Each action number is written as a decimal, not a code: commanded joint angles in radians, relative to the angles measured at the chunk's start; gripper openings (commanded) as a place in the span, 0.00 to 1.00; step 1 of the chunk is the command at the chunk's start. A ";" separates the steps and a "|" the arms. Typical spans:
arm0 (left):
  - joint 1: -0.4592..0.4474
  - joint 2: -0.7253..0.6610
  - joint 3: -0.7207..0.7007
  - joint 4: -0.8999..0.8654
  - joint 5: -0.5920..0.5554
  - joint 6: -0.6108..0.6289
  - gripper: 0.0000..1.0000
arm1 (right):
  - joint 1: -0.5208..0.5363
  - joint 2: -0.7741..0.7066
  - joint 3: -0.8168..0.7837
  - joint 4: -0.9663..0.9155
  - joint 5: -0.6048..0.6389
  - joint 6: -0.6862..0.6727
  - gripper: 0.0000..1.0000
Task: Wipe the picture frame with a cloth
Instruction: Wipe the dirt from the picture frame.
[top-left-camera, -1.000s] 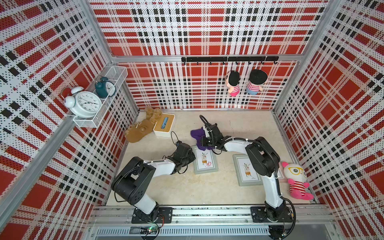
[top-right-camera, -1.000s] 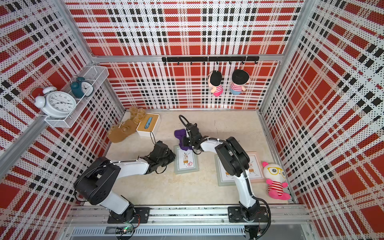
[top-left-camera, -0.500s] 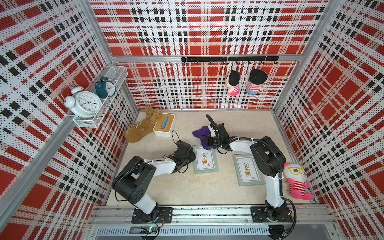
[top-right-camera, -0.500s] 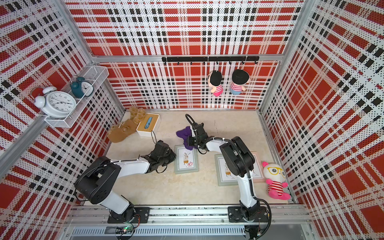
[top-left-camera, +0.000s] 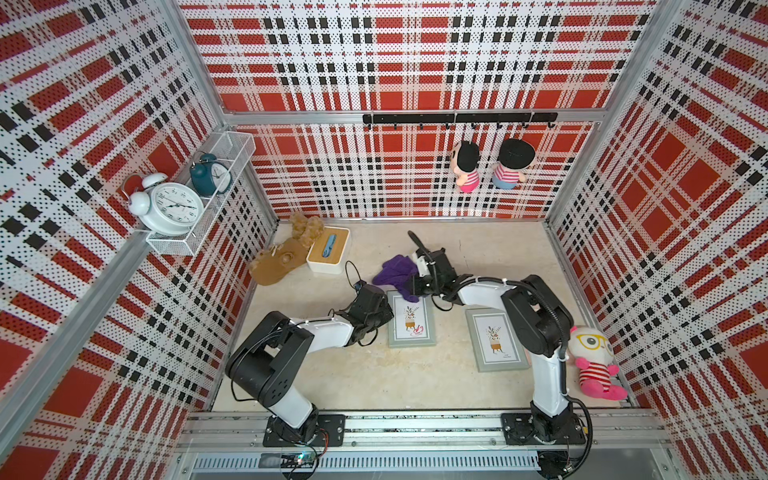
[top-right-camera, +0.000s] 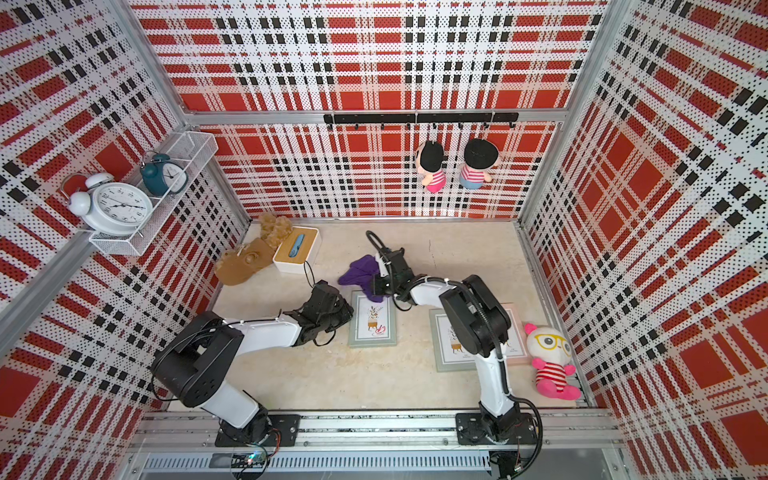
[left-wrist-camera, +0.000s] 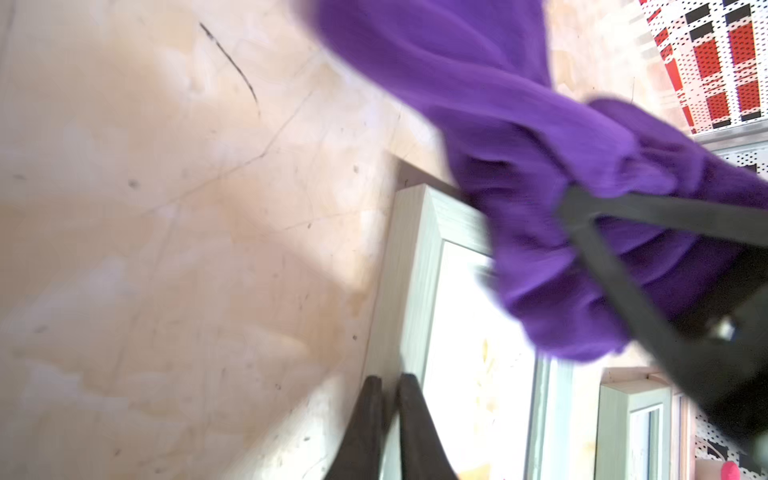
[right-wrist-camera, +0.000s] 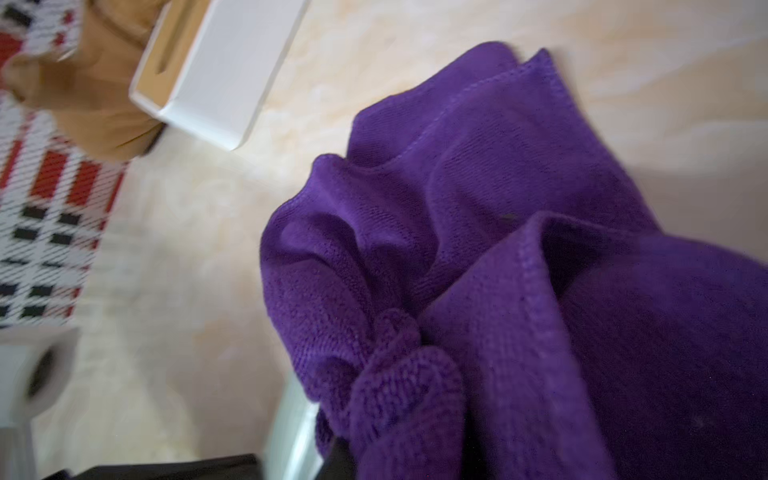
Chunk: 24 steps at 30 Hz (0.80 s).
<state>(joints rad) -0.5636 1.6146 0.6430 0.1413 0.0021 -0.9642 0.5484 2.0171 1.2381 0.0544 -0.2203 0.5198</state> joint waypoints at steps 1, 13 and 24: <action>-0.015 0.057 -0.023 -0.247 0.017 0.011 0.13 | -0.067 -0.120 -0.027 -0.146 0.108 -0.094 0.00; -0.041 -0.004 0.175 -0.288 0.036 0.121 0.37 | -0.009 -0.355 -0.271 -0.219 0.095 -0.018 0.00; -0.044 -0.040 0.062 -0.190 0.061 0.074 0.40 | 0.061 -0.263 -0.320 -0.084 -0.046 0.059 0.00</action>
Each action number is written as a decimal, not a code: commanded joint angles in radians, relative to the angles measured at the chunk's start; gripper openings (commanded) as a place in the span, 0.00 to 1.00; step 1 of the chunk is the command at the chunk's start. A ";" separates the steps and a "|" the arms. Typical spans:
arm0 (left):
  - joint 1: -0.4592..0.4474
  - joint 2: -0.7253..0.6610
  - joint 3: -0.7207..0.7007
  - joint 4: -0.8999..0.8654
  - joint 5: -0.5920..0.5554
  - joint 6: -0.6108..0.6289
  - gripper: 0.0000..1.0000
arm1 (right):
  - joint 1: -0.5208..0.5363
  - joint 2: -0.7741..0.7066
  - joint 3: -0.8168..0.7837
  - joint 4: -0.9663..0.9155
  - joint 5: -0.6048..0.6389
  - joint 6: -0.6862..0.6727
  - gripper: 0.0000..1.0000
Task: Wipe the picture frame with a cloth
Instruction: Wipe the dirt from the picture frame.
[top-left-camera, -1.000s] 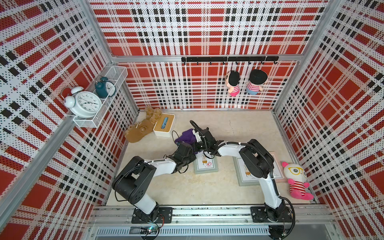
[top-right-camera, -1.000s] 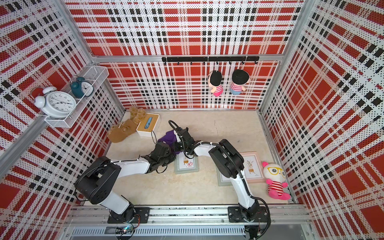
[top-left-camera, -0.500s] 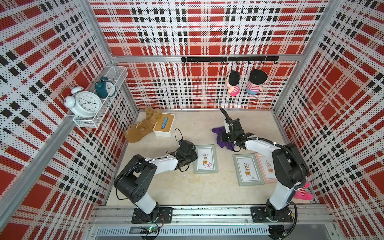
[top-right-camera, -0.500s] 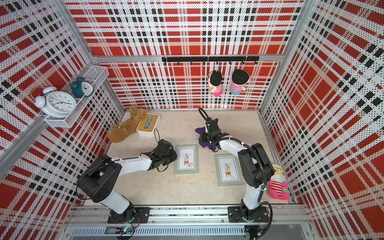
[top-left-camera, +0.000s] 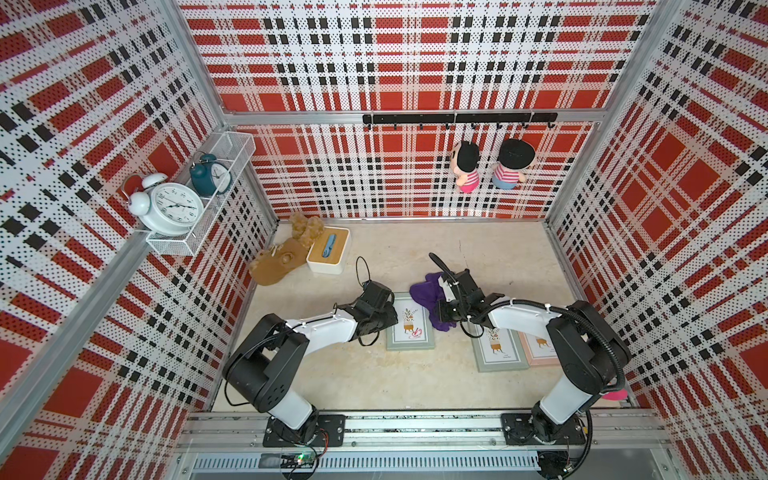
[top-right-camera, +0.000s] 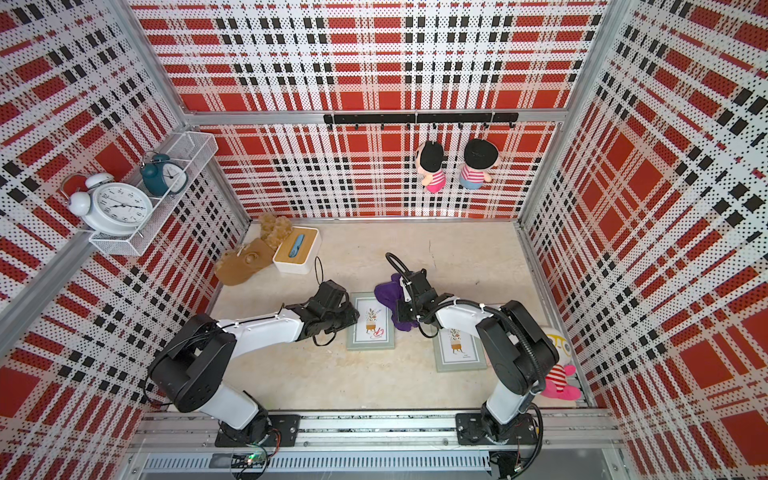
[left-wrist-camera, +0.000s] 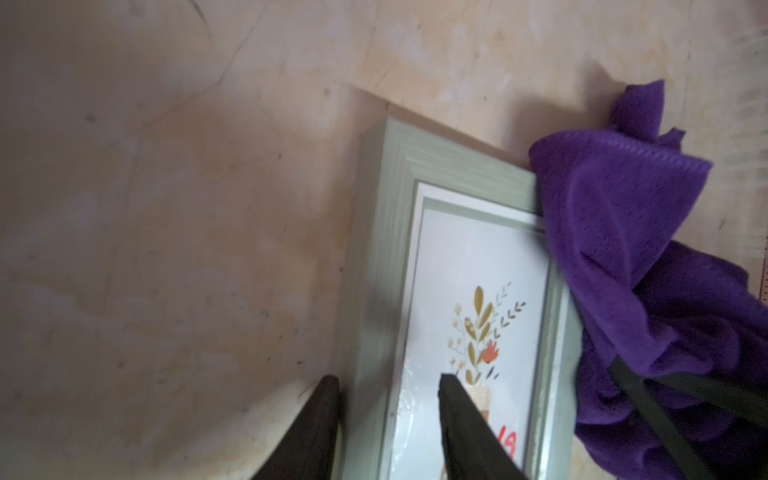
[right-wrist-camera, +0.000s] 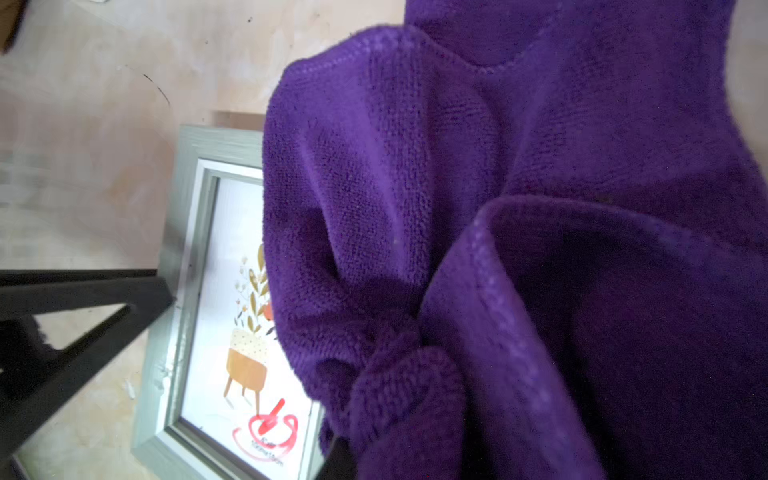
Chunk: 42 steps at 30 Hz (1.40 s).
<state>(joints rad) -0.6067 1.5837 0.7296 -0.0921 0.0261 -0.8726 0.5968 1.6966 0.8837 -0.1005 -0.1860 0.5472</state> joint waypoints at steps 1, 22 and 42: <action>0.004 -0.013 -0.034 0.069 0.056 -0.027 0.40 | 0.012 0.087 0.067 0.088 -0.095 0.024 0.00; 0.156 -0.047 -0.194 0.309 0.117 -0.093 0.39 | -0.088 0.181 0.518 -0.142 0.128 -0.122 0.00; 0.126 0.001 -0.244 0.251 0.039 -0.199 0.27 | 0.297 0.145 0.195 0.053 0.086 0.135 0.00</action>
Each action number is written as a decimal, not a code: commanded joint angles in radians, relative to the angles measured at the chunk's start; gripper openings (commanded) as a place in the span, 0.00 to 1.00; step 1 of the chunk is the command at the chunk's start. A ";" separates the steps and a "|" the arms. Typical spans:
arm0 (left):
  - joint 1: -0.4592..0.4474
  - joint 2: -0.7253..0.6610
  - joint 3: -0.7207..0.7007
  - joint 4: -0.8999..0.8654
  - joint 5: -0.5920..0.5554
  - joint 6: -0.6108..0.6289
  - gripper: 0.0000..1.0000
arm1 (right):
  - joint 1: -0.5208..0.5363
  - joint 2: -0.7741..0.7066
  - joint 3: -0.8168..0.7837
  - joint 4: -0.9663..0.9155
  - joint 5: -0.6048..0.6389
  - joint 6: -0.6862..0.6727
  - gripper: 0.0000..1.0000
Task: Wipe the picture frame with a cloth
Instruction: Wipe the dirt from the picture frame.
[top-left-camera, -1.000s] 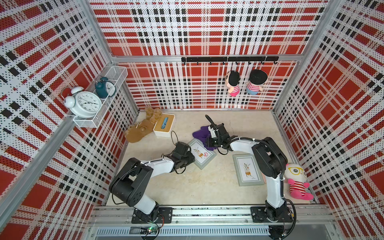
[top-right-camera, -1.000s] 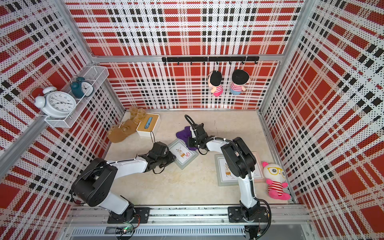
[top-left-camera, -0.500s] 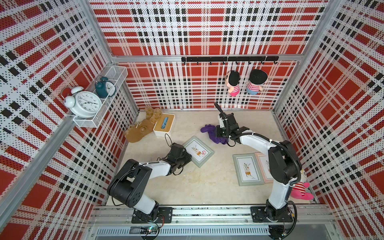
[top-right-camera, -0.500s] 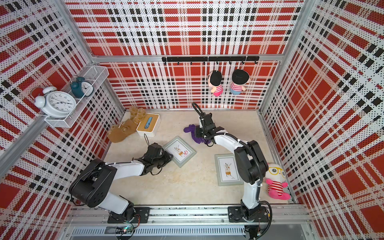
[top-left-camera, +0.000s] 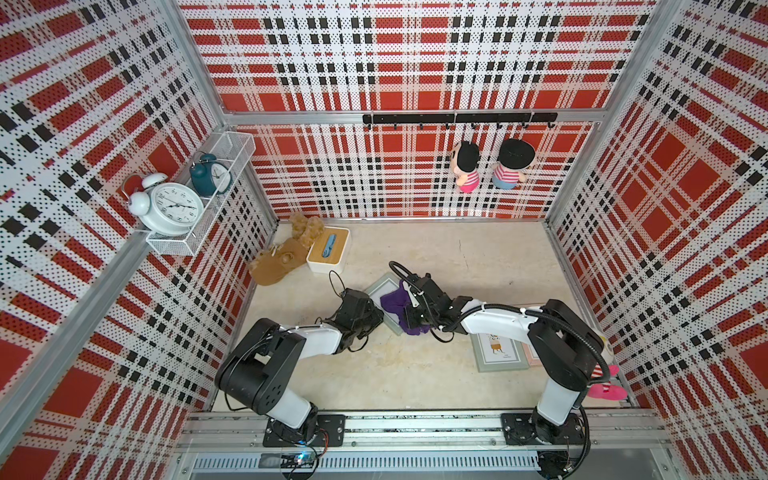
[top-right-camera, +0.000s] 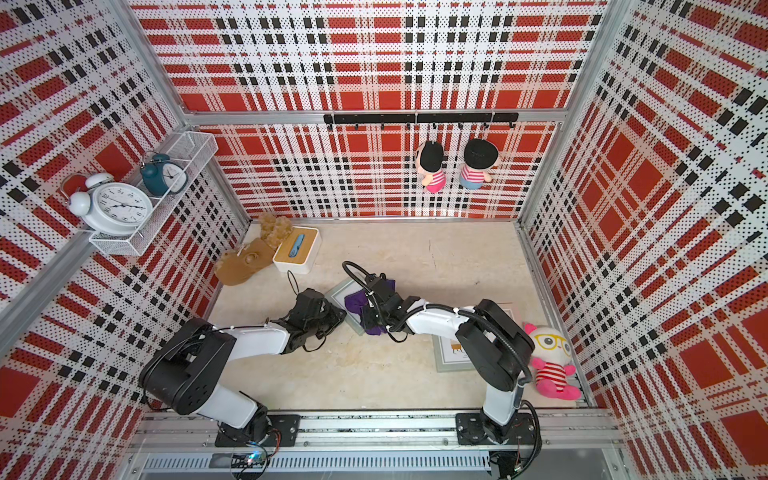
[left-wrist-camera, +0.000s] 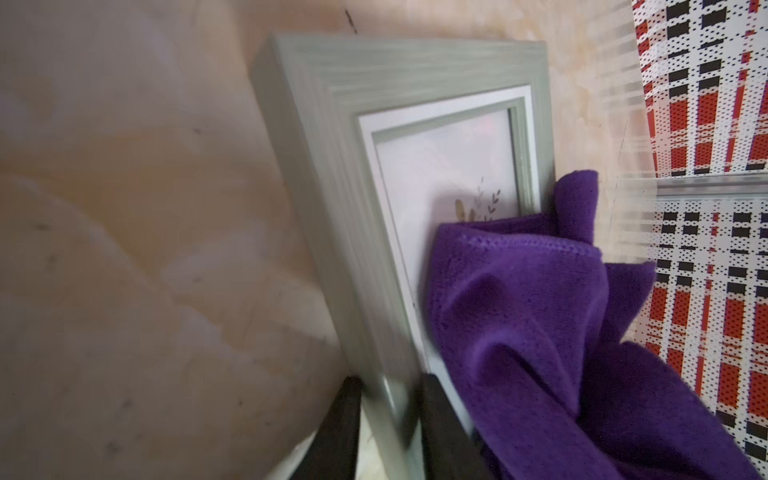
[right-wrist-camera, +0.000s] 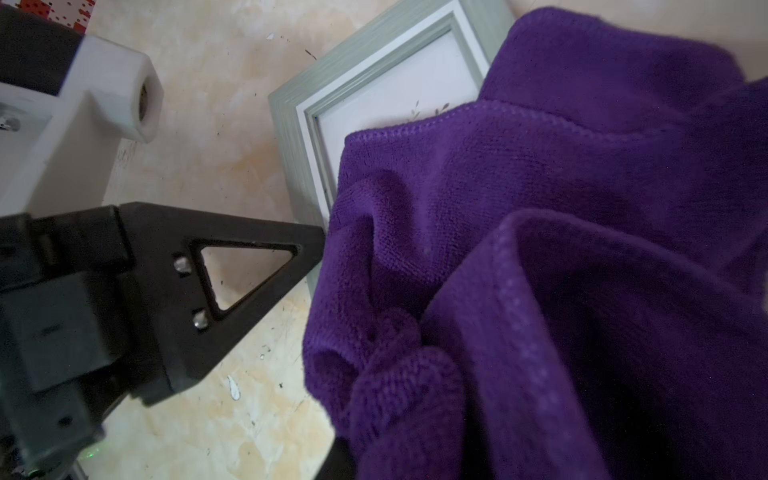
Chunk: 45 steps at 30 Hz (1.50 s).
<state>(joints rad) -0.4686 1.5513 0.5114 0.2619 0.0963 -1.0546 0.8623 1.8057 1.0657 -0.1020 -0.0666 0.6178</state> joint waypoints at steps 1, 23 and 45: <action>-0.013 0.034 -0.029 -0.108 -0.034 -0.021 0.26 | 0.036 0.047 0.008 0.054 -0.035 0.066 0.00; -0.020 0.101 -0.062 -0.137 -0.065 -0.032 0.16 | 0.049 -0.032 -0.200 0.168 0.071 -0.013 0.00; -0.044 0.142 -0.039 -0.157 -0.084 -0.042 0.15 | 0.004 -0.096 -0.323 0.160 0.179 0.003 0.00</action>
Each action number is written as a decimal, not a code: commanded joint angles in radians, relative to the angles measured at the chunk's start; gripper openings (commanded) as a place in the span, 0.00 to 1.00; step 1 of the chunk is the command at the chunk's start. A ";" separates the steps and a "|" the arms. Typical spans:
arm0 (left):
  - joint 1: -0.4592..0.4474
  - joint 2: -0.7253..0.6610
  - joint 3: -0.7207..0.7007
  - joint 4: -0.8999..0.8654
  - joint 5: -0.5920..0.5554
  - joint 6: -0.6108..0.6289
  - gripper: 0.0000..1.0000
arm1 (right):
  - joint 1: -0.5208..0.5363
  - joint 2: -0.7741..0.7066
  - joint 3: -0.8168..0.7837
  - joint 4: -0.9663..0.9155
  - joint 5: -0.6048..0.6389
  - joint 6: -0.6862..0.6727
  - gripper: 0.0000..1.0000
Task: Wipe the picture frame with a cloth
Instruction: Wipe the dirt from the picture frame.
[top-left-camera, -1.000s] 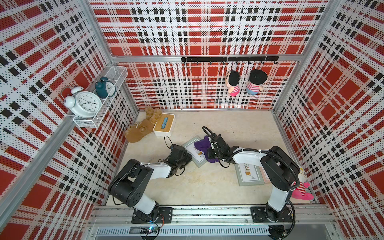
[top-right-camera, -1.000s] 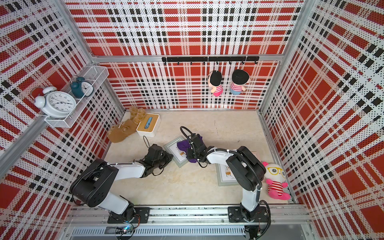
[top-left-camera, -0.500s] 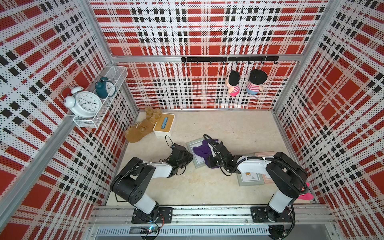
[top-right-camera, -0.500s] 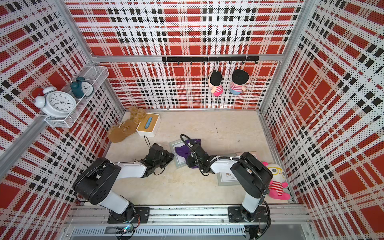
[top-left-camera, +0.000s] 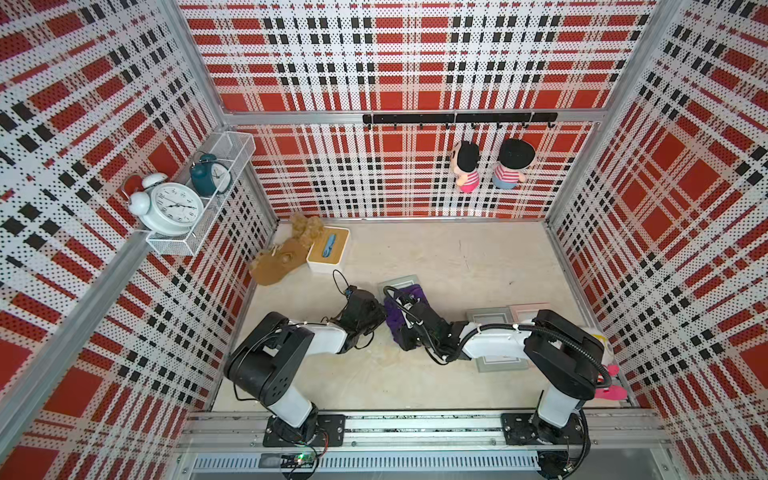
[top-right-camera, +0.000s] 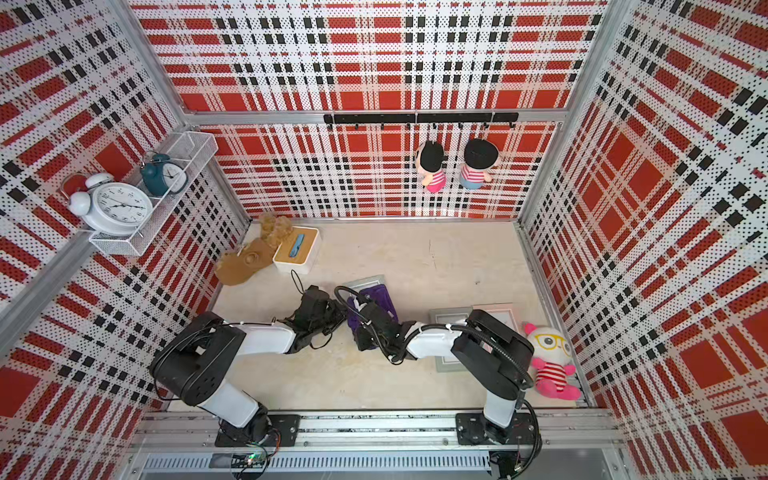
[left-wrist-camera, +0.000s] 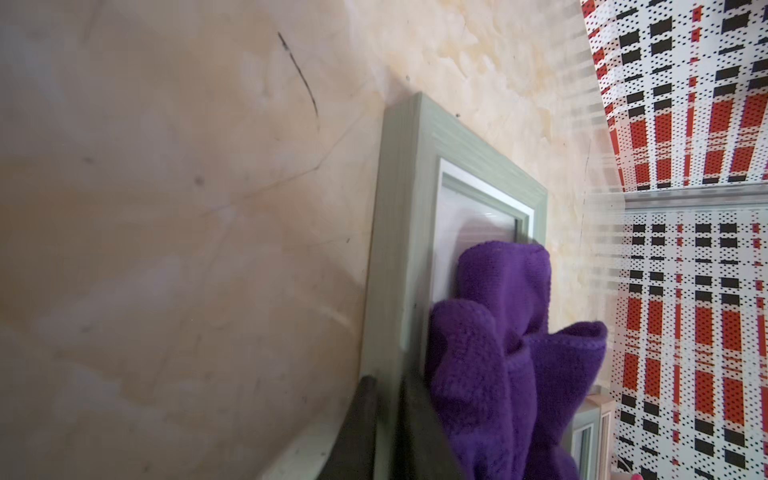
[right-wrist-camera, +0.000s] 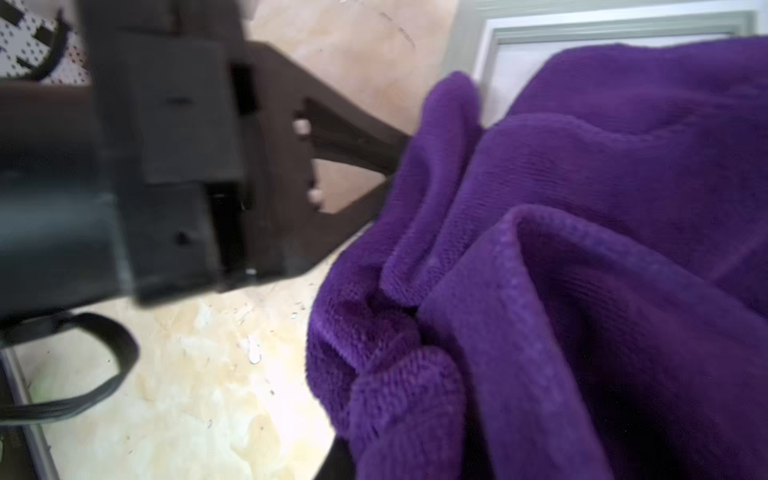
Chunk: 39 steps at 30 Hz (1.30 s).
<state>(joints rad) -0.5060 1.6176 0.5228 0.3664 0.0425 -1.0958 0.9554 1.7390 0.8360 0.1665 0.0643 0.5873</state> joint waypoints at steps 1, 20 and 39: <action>-0.007 0.078 -0.049 -0.264 -0.031 0.001 0.15 | -0.132 -0.058 -0.129 -0.102 0.050 0.025 0.00; -0.020 0.104 -0.032 -0.283 -0.032 0.019 0.15 | -0.162 -0.084 -0.143 -0.100 0.011 0.018 0.00; -0.051 0.105 -0.030 -0.324 -0.085 0.018 0.16 | -0.186 -0.085 -0.147 -0.090 -0.002 0.086 0.00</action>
<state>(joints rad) -0.5518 1.6436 0.5591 0.3489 -0.0345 -1.0931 0.8616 1.7020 0.7807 0.1959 0.0147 0.6743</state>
